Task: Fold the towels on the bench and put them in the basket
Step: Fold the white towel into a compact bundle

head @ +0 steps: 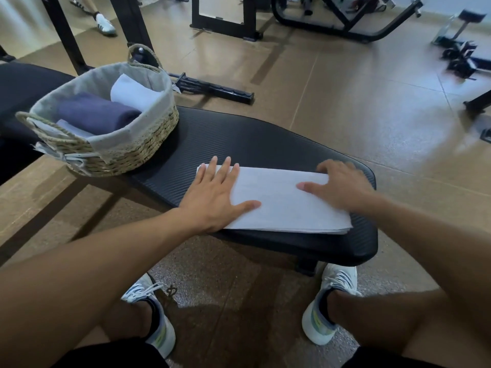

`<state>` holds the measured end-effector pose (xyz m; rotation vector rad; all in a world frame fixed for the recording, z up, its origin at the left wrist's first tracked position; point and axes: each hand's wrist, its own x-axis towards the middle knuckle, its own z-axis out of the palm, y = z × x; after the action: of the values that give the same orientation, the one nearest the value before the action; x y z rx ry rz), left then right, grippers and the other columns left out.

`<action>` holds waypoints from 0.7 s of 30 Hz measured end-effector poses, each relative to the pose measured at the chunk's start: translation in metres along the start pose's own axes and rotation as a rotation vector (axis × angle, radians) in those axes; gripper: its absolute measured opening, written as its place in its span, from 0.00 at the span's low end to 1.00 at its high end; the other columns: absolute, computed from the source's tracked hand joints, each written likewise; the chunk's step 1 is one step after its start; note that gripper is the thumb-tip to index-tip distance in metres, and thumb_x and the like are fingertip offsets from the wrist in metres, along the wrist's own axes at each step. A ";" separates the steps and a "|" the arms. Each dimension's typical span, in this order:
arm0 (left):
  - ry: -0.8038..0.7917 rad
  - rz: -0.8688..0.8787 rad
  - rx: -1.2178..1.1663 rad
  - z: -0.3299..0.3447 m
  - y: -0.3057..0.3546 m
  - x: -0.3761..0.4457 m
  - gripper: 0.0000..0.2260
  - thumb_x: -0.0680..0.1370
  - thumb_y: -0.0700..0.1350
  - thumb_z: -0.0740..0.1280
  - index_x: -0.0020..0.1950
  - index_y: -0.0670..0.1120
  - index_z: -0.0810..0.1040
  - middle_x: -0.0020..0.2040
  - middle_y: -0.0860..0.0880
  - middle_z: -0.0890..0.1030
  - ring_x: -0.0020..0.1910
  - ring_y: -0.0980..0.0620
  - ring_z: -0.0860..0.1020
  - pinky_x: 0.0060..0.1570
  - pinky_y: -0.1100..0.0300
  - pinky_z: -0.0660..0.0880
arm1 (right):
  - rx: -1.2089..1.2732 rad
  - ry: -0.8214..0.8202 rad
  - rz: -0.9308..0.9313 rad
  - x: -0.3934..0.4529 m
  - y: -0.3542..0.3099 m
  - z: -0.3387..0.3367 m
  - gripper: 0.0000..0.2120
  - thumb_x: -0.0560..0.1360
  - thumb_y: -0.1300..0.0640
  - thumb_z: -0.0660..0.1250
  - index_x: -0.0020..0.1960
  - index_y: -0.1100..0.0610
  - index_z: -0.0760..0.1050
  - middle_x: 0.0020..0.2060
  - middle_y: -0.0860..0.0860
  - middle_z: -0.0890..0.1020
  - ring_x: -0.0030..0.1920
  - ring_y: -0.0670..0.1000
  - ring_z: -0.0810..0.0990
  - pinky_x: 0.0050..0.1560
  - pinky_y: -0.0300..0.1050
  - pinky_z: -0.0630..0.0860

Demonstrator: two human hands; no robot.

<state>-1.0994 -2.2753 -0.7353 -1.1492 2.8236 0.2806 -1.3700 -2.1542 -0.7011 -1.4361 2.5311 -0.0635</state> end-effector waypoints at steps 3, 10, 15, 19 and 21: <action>-0.005 -0.003 0.004 -0.002 0.001 0.000 0.50 0.71 0.80 0.41 0.83 0.49 0.41 0.83 0.47 0.40 0.81 0.46 0.35 0.79 0.44 0.39 | 0.123 -0.227 0.089 0.006 0.012 -0.023 0.31 0.67 0.28 0.71 0.52 0.54 0.78 0.50 0.50 0.83 0.51 0.53 0.81 0.50 0.49 0.77; -0.048 -0.007 -0.026 -0.007 -0.001 0.002 0.49 0.71 0.80 0.43 0.83 0.50 0.42 0.83 0.49 0.41 0.81 0.48 0.37 0.79 0.45 0.40 | 0.805 -0.350 0.087 -0.008 0.024 -0.028 0.13 0.76 0.54 0.74 0.59 0.56 0.81 0.50 0.51 0.88 0.52 0.53 0.87 0.60 0.54 0.80; -0.062 -0.002 -0.051 -0.014 0.009 0.001 0.47 0.72 0.79 0.45 0.83 0.52 0.44 0.84 0.49 0.44 0.82 0.49 0.40 0.80 0.46 0.42 | 0.983 -0.185 0.165 -0.013 0.021 -0.046 0.15 0.79 0.54 0.71 0.62 0.59 0.78 0.48 0.53 0.88 0.44 0.51 0.88 0.40 0.43 0.84; -0.097 0.056 -0.069 -0.016 0.033 -0.003 0.47 0.73 0.78 0.50 0.83 0.52 0.45 0.83 0.48 0.43 0.82 0.48 0.40 0.80 0.46 0.42 | 1.020 -0.093 0.178 -0.017 0.020 -0.061 0.17 0.77 0.51 0.72 0.62 0.58 0.77 0.52 0.56 0.87 0.50 0.57 0.87 0.48 0.50 0.83; -0.124 0.050 -0.069 -0.016 0.037 -0.001 0.48 0.72 0.78 0.53 0.83 0.51 0.45 0.83 0.48 0.43 0.82 0.47 0.39 0.80 0.45 0.42 | 1.087 -0.124 0.157 -0.023 0.014 -0.070 0.17 0.78 0.51 0.71 0.63 0.58 0.77 0.53 0.57 0.86 0.51 0.57 0.87 0.48 0.49 0.84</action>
<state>-1.1241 -2.2518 -0.7141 -1.0353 2.7571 0.4404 -1.3854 -2.1323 -0.6312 -0.7441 1.9034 -1.0789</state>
